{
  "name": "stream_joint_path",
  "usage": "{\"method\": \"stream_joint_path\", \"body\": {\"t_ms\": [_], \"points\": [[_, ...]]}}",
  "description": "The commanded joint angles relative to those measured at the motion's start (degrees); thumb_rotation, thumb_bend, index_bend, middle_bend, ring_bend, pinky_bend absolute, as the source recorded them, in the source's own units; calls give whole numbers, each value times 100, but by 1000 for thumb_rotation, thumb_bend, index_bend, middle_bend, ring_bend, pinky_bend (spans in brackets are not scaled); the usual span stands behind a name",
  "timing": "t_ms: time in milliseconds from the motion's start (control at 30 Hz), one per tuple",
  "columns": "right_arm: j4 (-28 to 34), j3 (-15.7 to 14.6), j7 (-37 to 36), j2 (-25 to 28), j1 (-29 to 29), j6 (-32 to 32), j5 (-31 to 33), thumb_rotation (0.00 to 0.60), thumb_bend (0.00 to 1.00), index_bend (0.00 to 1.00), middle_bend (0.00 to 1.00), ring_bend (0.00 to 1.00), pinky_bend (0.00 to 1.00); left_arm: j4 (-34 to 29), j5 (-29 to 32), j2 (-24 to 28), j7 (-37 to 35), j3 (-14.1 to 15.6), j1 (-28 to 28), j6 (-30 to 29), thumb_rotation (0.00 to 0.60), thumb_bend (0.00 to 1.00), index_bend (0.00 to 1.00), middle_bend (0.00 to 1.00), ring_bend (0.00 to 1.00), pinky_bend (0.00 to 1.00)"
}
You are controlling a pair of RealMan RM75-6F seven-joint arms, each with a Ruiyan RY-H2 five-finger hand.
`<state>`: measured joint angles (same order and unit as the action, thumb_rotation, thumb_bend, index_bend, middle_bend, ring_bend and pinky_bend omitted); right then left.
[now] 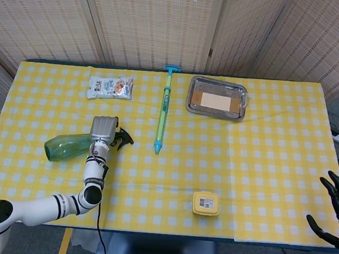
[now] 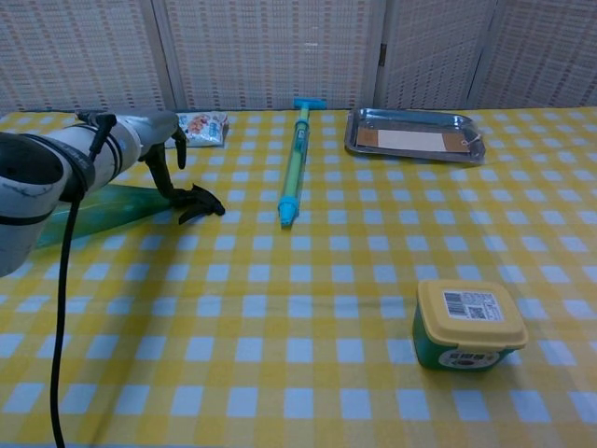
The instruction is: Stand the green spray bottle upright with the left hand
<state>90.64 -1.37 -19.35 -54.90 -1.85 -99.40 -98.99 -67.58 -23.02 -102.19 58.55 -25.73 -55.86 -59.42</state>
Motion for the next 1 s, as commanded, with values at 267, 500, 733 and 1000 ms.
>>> {"method": "stream_joint_path", "body": {"t_ms": [267,500,733,1000], "points": [[-24,-11,-27,11,7,47,-25,600,331,0,0,0,0,540,390,-65,-153,154,-198,455,600,292,463,1000,1000,1000],[-10,-7,15,3,20,109,-2,600,331,0,0,0,0,625,568,-19,-210,238,-215,510,600,313,466,1000,1000,1000],[8,-12,63,-12,45,150,-41,600,331,0,0,0,0,596,890,52,-174,257,-228,509,600,311,460,1000,1000,1000],[5,-19,94,-28,53,169,-61,600,331,0,0,0,0,865,1256,-19,-47,289,-348,664,600,311,448,1000,1000,1000]]}}
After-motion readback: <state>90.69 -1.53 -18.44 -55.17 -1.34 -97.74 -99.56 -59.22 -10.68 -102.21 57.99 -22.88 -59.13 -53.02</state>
